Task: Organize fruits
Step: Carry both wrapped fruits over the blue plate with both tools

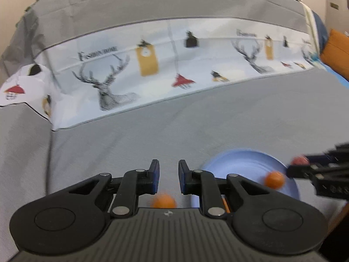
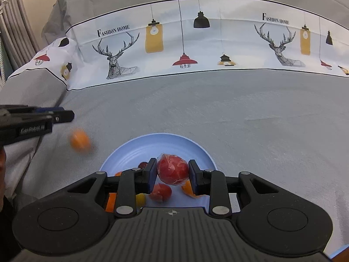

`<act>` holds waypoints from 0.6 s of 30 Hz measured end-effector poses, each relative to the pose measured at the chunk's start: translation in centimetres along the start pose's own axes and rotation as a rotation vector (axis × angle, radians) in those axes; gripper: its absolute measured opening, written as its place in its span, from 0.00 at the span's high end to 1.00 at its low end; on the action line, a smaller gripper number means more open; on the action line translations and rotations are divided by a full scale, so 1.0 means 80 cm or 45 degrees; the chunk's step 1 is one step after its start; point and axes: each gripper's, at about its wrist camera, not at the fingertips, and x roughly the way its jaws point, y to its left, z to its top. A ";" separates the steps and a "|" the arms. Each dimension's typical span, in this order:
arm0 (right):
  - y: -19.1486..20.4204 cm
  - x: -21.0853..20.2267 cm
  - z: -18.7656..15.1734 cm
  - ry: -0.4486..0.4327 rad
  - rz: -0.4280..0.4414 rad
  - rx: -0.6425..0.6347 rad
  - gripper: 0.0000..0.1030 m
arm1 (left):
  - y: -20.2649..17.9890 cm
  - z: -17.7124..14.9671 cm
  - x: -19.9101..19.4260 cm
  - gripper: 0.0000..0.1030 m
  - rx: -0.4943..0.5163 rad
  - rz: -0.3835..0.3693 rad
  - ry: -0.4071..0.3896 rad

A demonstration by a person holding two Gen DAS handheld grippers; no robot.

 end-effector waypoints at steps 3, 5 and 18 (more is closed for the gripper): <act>-0.001 -0.001 -0.002 0.003 0.004 -0.001 0.69 | -0.025 -0.013 0.001 0.83 0.066 -0.030 0.026; -0.001 -0.003 -0.003 0.001 0.009 0.000 0.69 | -0.022 -0.016 0.004 0.83 0.049 -0.033 0.033; -0.008 0.008 -0.002 0.032 0.035 0.033 0.69 | 0.102 -0.021 0.068 0.53 -0.723 -0.162 0.291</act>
